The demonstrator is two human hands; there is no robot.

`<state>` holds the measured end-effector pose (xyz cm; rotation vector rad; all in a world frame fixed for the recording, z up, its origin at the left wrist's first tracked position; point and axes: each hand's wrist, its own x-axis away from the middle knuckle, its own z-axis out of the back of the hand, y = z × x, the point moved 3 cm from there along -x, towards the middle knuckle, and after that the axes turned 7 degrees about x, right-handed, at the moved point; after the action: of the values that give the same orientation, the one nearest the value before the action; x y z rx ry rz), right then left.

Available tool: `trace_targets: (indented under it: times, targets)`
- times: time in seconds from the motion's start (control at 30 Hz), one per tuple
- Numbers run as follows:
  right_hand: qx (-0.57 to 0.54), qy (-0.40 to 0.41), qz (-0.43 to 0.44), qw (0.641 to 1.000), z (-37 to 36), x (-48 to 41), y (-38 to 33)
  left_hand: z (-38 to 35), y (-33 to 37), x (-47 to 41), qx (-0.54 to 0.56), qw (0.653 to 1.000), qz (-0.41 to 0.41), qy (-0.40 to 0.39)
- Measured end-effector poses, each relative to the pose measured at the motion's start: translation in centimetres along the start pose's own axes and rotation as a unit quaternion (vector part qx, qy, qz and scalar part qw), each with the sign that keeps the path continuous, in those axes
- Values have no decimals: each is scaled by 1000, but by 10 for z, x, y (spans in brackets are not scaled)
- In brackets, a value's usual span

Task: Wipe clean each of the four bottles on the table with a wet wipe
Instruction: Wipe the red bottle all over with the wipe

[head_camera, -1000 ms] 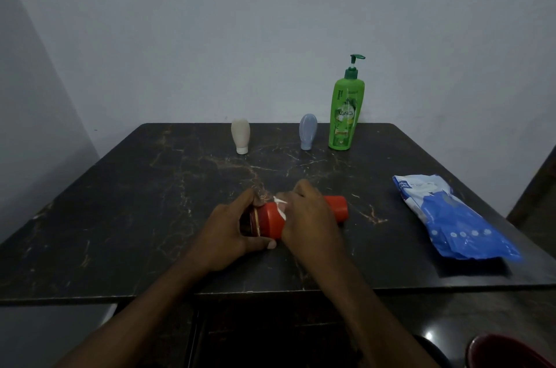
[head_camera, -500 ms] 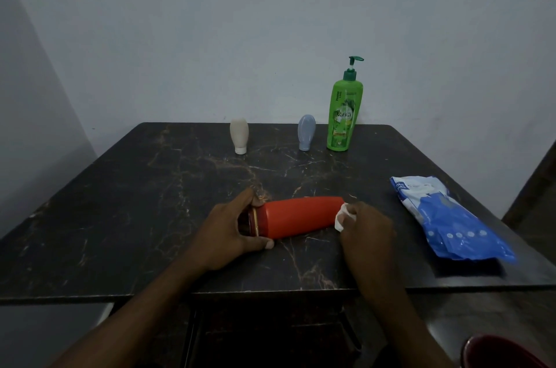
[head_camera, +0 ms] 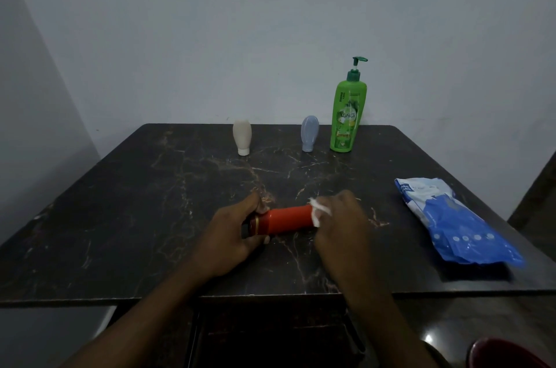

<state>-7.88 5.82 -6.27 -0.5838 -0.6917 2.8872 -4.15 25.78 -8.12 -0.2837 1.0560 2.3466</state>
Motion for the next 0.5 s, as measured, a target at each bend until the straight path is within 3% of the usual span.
trace_targets:
  times: [0.2, 0.33, 0.5]
  targets:
    - [-9, -23, 152, 988, -17, 27, -63, 0, 4, 0, 31, 999, -16, 11]
    - [-3, -5, 151, 989, -12, 17, -46, 0, 1, 0, 33, 999, -8, 10]
    - [78, -3, 65, 995, 1, -18, 24, 1, -5, -1, 42, 999, 4, 15]
